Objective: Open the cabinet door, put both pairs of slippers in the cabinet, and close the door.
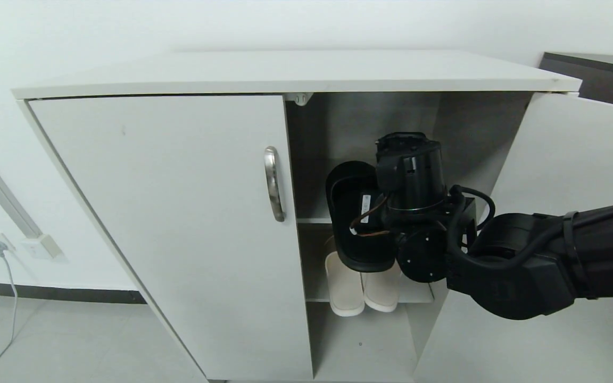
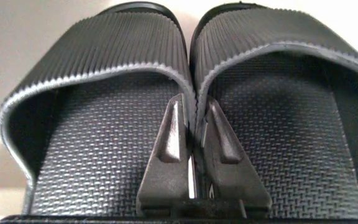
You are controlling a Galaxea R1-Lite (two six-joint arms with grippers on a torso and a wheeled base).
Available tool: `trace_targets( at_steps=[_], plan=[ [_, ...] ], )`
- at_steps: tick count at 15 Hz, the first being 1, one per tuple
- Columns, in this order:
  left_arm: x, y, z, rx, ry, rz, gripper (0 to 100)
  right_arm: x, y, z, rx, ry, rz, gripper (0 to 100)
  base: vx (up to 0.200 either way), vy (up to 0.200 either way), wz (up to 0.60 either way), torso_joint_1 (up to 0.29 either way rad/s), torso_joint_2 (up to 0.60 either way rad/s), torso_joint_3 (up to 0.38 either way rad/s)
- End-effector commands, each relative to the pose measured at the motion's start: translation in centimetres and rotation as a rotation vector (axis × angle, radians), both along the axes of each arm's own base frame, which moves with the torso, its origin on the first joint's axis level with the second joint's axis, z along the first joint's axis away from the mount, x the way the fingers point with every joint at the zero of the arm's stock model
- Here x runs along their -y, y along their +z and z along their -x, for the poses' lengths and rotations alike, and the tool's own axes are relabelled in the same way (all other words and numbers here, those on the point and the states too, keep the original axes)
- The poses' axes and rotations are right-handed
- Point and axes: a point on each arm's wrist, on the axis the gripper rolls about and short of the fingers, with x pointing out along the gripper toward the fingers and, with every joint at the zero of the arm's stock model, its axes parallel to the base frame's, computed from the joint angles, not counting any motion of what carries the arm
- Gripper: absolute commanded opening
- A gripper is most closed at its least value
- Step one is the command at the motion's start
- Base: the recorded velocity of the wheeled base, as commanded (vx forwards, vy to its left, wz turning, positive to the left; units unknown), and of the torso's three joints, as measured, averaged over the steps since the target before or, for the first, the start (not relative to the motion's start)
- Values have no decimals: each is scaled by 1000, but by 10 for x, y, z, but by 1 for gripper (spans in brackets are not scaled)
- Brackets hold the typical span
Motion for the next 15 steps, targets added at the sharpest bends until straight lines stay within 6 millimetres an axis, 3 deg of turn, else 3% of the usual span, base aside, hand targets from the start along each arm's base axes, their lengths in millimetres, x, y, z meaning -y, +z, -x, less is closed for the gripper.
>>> trace_targets(
  at_steps=[1, 6, 11, 15],
  plan=[
    [0, 0, 0, -1, 1, 0, 0, 0, 0, 0, 1, 1, 0, 0, 0, 0, 0, 0, 0, 0],
    [0, 0, 0, -1, 1, 0, 0, -2, -2, -5, -6, 18, -2, 0, 0, 0, 0, 0, 0, 0],
    [0, 0, 0, -1, 1, 2, 0, -5, -5, -51, -5, -51, 0, 0, 0, 0, 0, 0, 0, 0],
    [0, 0, 0, -1, 2, 2, 0, -8, 7, -63, 2, -64, -7, 0, 0, 0, 0, 0, 0, 0]
  ],
)
